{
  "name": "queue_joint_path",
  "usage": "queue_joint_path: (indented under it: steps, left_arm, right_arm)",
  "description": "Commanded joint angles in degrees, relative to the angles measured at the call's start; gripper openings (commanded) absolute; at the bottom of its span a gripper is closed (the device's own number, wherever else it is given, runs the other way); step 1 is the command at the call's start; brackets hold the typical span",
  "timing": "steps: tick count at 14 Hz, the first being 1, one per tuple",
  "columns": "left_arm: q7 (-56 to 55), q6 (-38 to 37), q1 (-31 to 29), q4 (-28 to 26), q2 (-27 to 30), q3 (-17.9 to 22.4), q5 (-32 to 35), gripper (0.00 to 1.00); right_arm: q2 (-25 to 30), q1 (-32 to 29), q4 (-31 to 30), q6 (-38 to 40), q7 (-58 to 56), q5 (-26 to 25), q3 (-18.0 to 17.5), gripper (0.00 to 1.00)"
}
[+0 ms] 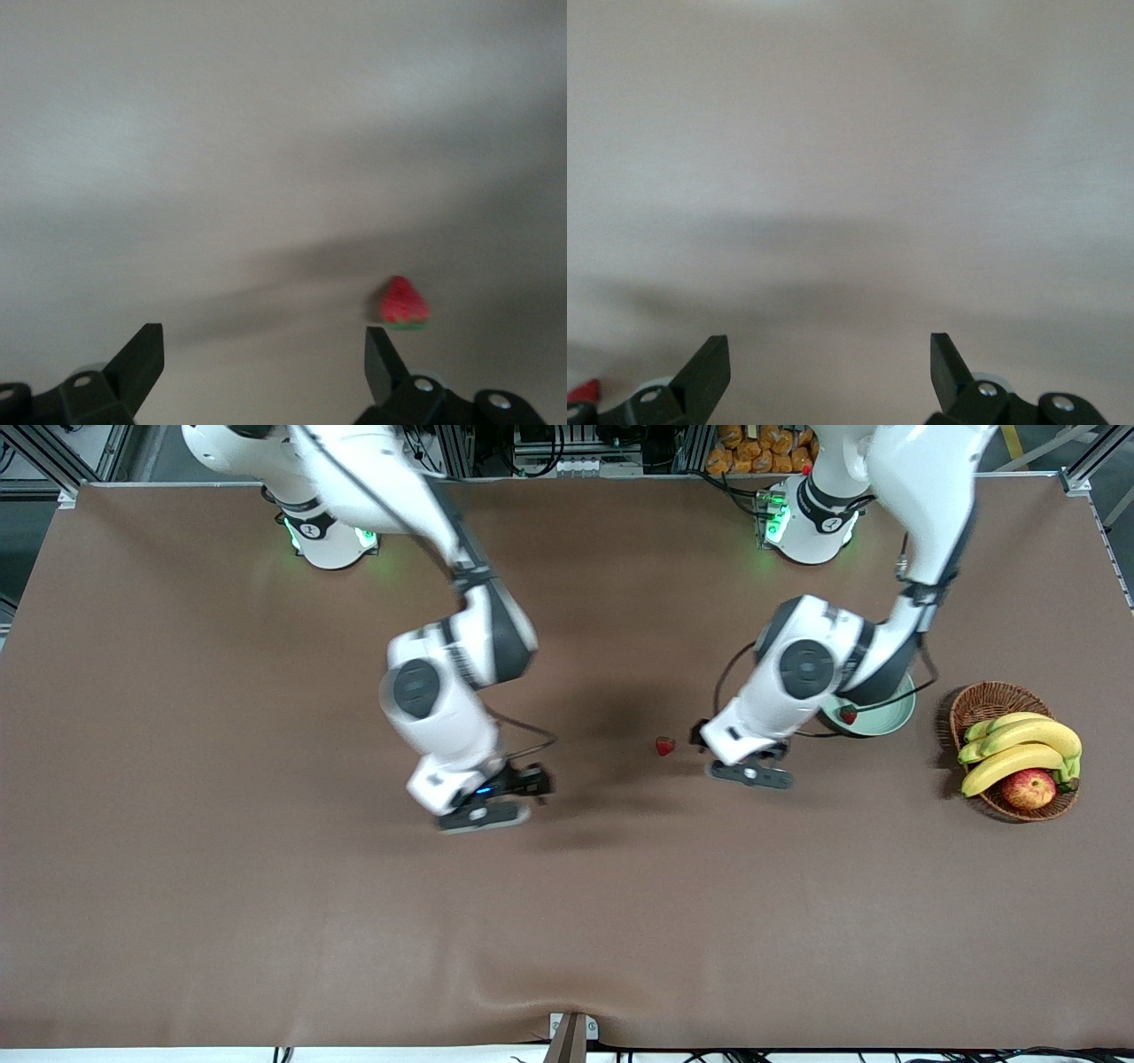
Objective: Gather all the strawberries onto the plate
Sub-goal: 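Grasp the last strawberry with the left gripper while the right arm withdraws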
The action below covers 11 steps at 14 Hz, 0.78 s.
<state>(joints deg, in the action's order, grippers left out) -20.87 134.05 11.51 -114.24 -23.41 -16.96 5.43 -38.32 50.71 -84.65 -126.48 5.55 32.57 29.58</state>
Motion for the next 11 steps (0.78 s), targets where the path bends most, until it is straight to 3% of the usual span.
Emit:
queue_joint_path:
  steps: [1, 3, 6, 8, 11]
  left_arm:
    - [-4.0, 0.0, 3.0, 2.5, -2.7, 0.3, 0.6, 1.00]
    - [-7.0, 0.0, 4.3, 3.9, -4.4, 0.3, 0.7, 1.00]
    - [-8.6, 0.7, 5.5, 6.0, -7.8, 0.4, 0.9, 1.00]
    - [-8.7, 1.7, 5.9, 5.5, -8.6, 0.4, 0.9, 1.00]
    - [-9.1, 1.7, 6.1, 5.3, -9.2, 0.4, 0.9, 0.98]
  right_arm:
    - [10.7, -6.6, -10.6, 2.5, -9.2, -0.8, -1.5, 1.00]
    - [16.5, -12.4, -16.0, 4.5, -15.5, -0.8, -1.5, 1.00]
    - [21.8, -22.6, -17.0, 13.7, -23.0, -2.7, -1.3, 1.00]
    - [25.2, -28.5, -17.0, 16.3, -26.4, -10.7, -1.7, 1.00]
    - [30.6, -32.2, -17.0, 21.1, -26.6, -18.6, -2.2, 1.00]
